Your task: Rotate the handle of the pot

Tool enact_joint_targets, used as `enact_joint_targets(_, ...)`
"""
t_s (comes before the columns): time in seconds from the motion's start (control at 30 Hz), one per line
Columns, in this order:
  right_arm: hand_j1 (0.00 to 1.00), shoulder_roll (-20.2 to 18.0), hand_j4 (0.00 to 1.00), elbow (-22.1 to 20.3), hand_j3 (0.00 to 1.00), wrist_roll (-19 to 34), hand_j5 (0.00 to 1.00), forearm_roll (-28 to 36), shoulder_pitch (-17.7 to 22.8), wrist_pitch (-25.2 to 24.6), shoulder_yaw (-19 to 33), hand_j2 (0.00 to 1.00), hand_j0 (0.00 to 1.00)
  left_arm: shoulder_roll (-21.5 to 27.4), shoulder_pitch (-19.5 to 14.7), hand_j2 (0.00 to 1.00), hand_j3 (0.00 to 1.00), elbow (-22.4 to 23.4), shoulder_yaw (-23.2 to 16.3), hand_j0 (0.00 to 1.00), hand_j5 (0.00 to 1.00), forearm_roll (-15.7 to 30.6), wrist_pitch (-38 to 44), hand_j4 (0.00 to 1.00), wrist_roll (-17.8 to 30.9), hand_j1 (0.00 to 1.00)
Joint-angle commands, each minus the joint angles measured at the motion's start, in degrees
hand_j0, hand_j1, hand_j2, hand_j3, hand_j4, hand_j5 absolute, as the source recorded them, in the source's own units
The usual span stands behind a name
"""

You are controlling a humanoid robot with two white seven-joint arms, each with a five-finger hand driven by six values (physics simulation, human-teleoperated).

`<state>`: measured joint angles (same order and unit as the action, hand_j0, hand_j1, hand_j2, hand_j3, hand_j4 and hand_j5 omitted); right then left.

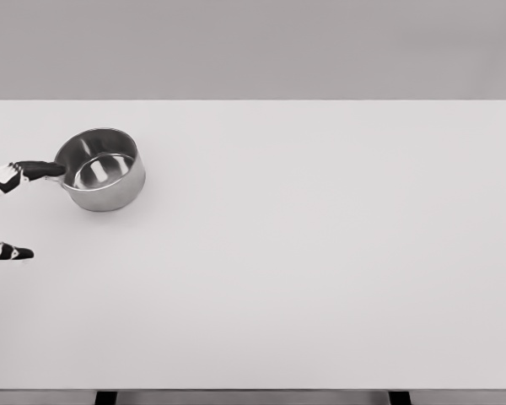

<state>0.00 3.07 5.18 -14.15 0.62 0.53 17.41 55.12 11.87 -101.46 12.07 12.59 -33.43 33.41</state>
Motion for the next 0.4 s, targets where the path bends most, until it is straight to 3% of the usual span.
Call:
enact_joint_targets(0.0,1.00,0.0,1.00,0.0,1.00,0.0,1.00,0.0,0.0,0.0,0.0,1.00,1.00,-1.3,-0.4,1.00,1.00,-1.9,0.9,1.00,1.00,0.4,-1.6,1.00,0.2,1.00)
enact_joint_targets(0.03,1.00,0.0,1.00,0.0,1.00,0.0,1.00,0.0,0.0,0.0,0.0,1.00,1.00,-1.6,-2.9,1.00,1.00,-1.9,0.9,1.00,1.00,0.6,-1.6,1.00,0.2,1.00)
enact_joint_targets(0.1,1.00,0.0,1.00,0.0,1.00,0.0,1.00,0.0,0.0,0.0,0.0,1.00,1.00,-2.2,-4.3,1.00,1.00,-1.9,0.1,1.00,1.00,0.7,-1.6,1.00,0.2,1.00)
enact_joint_targets(0.23,1.00,0.0,1.00,0.0,1.00,0.0,1.00,0.0,0.0,0.0,0.0,1.00,1.00,-3.4,-11.4,1.00,1.00,-1.9,-9.9,1.00,1.00,0.3,-1.6,1.00,0.2,1.00)
enact_joint_targets(0.37,1.00,0.0,1.00,0.0,1.00,0.0,1.00,0.0,0.0,0.0,0.0,1.00,1.00,-3.5,-13.1,1.00,1.00,-1.9,-10.1,1.00,1.00,0.4,-1.6,1.00,0.2,1.00)
